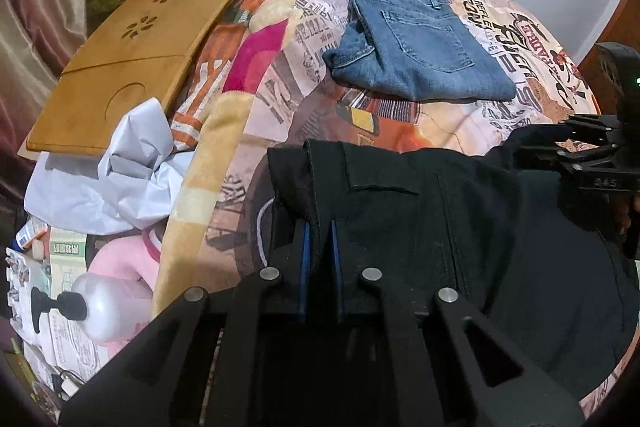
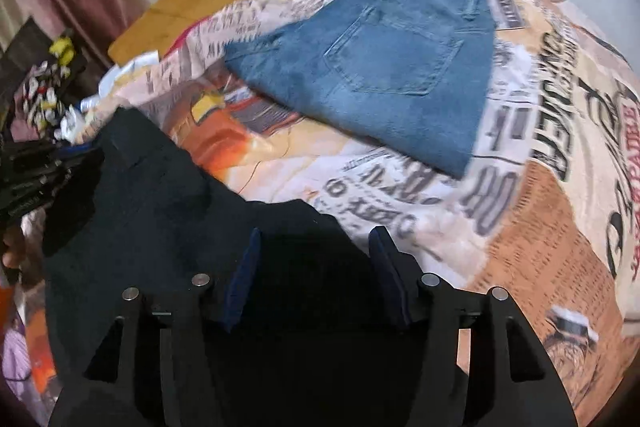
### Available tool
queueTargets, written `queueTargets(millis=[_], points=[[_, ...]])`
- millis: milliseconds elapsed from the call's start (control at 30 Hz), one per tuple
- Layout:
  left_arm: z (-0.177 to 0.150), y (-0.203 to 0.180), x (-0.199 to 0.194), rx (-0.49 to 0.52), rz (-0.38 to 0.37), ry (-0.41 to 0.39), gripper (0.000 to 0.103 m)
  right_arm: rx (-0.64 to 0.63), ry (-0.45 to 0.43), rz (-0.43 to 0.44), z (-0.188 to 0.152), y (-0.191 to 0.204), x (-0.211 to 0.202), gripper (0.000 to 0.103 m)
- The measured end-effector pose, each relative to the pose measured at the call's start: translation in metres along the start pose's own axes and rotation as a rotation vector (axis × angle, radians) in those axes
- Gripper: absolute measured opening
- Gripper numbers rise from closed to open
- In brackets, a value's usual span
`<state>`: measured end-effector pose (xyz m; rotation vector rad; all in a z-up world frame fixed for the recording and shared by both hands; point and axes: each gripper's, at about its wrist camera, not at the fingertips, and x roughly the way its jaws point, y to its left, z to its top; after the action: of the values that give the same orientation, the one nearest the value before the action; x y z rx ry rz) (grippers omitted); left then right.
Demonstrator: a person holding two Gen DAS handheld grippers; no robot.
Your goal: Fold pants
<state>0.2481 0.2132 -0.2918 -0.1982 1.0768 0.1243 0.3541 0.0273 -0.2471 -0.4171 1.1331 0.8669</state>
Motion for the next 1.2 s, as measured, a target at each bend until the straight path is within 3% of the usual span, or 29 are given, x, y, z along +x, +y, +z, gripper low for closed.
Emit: queueTargets(millis=[67, 100, 133, 200, 333, 367, 433, 500, 600, 667, 800, 900, 967, 1033, 1200], points=[[-0.002, -0.001, -0.001, 0.010, 0.016, -0.011, 0.009, -0.019, -0.015, -0.053, -0.002, 0.003, 0.000, 0.024], [-0.003, -0.002, -0.002, 0.017, 0.026, -0.017, 0.009, -0.025, -0.029, -0.066, -0.003, 0.003, -0.001, 0.021], [-0.003, -0.003, -0.001, 0.029, 0.042, -0.021, 0.009, -0.022, -0.048, -0.049, -0.004, 0.001, -0.004, 0.012], [-0.003, -0.004, 0.000, 0.040, 0.068, -0.023, 0.009, -0.004, -0.077, -0.032, -0.007, -0.003, -0.010, 0.009], [0.003, -0.004, 0.001, 0.045, 0.108, -0.041, 0.009, -0.033, -0.155, -0.082, -0.005, 0.002, -0.024, 0.007], [0.004, -0.003, 0.002, 0.046, 0.121, -0.042, 0.002, -0.020, -0.173, -0.087, -0.003, 0.000, -0.027, 0.007], [0.005, -0.001, 0.008, 0.061, 0.199, -0.040, 0.002, 0.018, -0.194, -0.109, 0.002, -0.007, -0.030, 0.007], [0.005, 0.007, 0.015, 0.042, 0.209, -0.014, 0.000, 0.049, -0.188, -0.125, 0.005, -0.015, -0.026, 0.007], [0.003, 0.015, 0.010, 0.024, 0.171, -0.014, 0.000, 0.094, -0.161, -0.148, 0.005, -0.028, -0.021, 0.008], [0.001, 0.015, 0.003, 0.026, 0.163, -0.015, 0.001, 0.142, -0.158, -0.145, 0.003, -0.036, -0.027, 0.018], [-0.002, 0.023, -0.017, -0.026, 0.111, -0.009, 0.005, 0.199, -0.178, -0.125, -0.008, -0.043, -0.056, 0.026], [-0.003, 0.027, -0.033, -0.072, 0.072, -0.016, 0.019, 0.203, -0.222, -0.152, -0.022, -0.040, -0.085, 0.037], [-0.006, 0.026, -0.043, -0.090, 0.049, -0.025, 0.042, 0.203, -0.254, -0.163, -0.035, -0.037, -0.106, 0.043], [-0.010, 0.022, -0.051, -0.099, 0.029, -0.029, 0.053, 0.199, -0.271, -0.180, -0.050, -0.032, -0.124, 0.043], [-0.024, 0.006, -0.052, -0.112, -0.039, 0.018, 0.057, 0.202, -0.284, -0.216, -0.093, -0.020, -0.156, 0.043]])
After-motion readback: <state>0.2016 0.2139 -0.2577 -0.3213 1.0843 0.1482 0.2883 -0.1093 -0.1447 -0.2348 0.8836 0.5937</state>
